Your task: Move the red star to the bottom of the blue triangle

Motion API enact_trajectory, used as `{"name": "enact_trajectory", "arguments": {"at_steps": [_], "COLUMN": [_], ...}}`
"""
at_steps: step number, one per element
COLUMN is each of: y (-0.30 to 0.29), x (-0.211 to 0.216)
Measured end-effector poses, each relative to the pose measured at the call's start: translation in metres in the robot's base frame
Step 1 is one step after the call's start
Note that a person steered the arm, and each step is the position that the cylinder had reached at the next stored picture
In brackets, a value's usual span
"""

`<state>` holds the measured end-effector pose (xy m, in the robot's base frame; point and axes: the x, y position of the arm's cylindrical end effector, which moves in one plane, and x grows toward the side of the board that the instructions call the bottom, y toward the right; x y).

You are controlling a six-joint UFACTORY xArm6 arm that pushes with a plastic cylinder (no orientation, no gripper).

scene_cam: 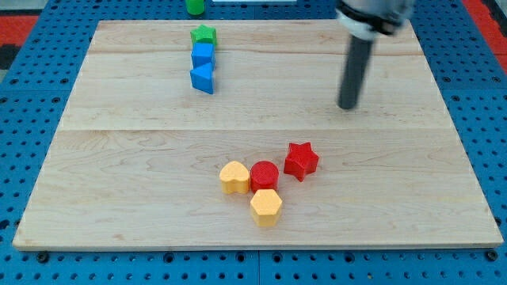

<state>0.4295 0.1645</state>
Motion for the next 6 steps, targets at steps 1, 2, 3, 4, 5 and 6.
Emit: {"name": "enact_trajectory", "arguments": {"at_steps": [1, 2, 3, 4, 5, 6], "y": [0.03, 0.029, -0.011, -0.053, -0.063, -0.071], "x": [0.076, 0.125, 0.136, 0.131, 0.114, 0.087]}}
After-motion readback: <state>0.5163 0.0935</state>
